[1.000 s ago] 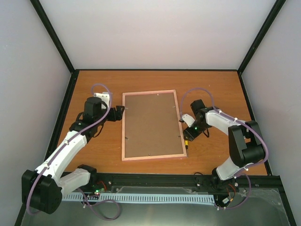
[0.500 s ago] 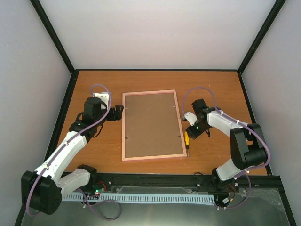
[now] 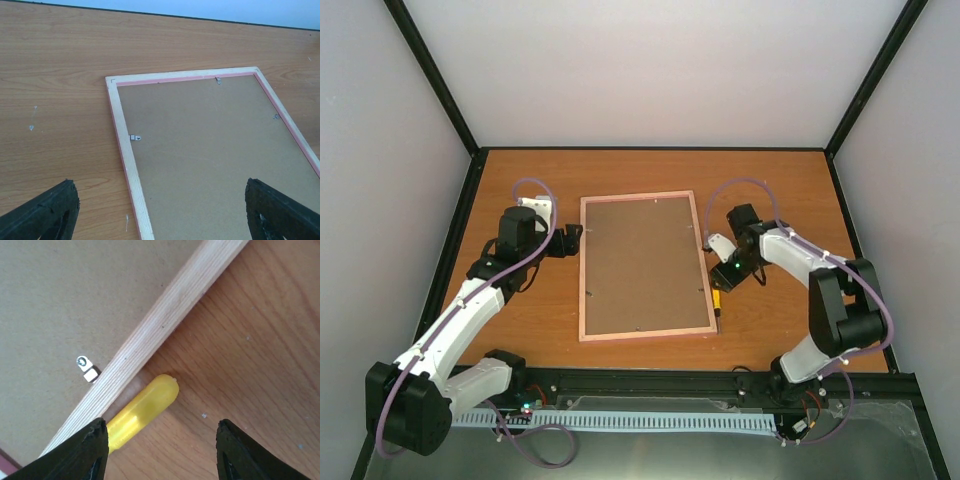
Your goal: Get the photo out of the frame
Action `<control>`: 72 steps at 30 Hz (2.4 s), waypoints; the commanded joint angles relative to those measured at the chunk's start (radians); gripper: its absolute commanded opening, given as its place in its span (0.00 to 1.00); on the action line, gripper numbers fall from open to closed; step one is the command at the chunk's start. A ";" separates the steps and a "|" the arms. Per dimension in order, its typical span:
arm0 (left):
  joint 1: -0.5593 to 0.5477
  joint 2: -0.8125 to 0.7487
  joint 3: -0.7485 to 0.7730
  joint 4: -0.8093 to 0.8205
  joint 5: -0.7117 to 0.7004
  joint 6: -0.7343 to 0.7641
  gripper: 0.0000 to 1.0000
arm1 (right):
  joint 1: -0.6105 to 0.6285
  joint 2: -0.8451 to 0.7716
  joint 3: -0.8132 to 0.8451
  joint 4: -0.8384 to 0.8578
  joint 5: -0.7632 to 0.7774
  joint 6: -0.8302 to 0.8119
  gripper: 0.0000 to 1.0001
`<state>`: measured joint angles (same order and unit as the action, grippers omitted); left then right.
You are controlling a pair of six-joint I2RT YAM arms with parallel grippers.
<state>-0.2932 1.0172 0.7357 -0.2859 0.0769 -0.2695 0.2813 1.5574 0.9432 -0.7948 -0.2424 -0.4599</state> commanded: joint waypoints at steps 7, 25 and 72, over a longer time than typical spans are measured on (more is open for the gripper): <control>-0.003 -0.005 0.021 0.006 -0.014 0.016 0.90 | 0.012 0.125 0.027 0.031 -0.019 0.053 0.57; -0.003 0.003 0.022 0.004 -0.014 0.018 0.90 | 0.024 0.068 -0.086 0.050 0.293 -0.007 0.60; -0.486 -0.006 -0.053 0.338 -0.051 -0.122 0.69 | -0.036 -0.409 -0.166 0.671 -0.333 0.819 0.03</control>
<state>-0.6762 0.9485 0.6941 -0.0765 0.0700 -0.3317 0.2489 1.1187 0.8093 -0.2398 -0.5285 0.1043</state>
